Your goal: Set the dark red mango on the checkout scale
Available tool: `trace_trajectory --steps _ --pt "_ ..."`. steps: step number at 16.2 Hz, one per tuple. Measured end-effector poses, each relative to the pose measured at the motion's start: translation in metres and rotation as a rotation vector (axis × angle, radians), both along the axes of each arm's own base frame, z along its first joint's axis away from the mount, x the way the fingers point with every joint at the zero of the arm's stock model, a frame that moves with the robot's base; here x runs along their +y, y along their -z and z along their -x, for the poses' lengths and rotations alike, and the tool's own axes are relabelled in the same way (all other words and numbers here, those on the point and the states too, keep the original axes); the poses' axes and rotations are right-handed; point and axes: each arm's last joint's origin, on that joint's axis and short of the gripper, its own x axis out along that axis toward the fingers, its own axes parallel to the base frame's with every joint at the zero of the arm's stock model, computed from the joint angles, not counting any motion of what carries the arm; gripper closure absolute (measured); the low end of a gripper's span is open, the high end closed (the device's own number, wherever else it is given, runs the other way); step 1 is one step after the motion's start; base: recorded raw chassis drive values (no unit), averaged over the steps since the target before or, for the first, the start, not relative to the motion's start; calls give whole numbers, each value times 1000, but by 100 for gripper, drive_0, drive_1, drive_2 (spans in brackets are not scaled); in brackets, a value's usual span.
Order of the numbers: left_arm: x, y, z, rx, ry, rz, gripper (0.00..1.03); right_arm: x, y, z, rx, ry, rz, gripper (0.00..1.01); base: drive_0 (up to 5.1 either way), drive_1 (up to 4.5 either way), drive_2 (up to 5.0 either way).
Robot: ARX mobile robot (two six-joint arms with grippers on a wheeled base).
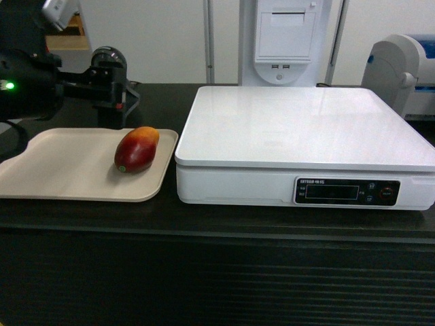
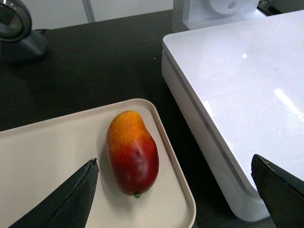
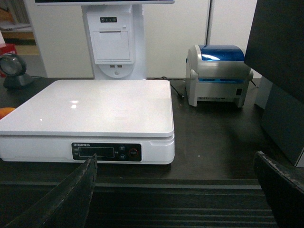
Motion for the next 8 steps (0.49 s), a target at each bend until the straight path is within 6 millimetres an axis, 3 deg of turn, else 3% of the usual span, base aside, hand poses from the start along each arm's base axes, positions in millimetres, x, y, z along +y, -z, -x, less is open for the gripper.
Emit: trace_trajectory --steps 4,8 --pt "-5 20 -52 141 3 -28 5 0 0 0 0 0 0 3 0 0 0" --pt "0 18 -84 181 -7 -37 5 0 0 0 0 0 0 3 0 0 0"
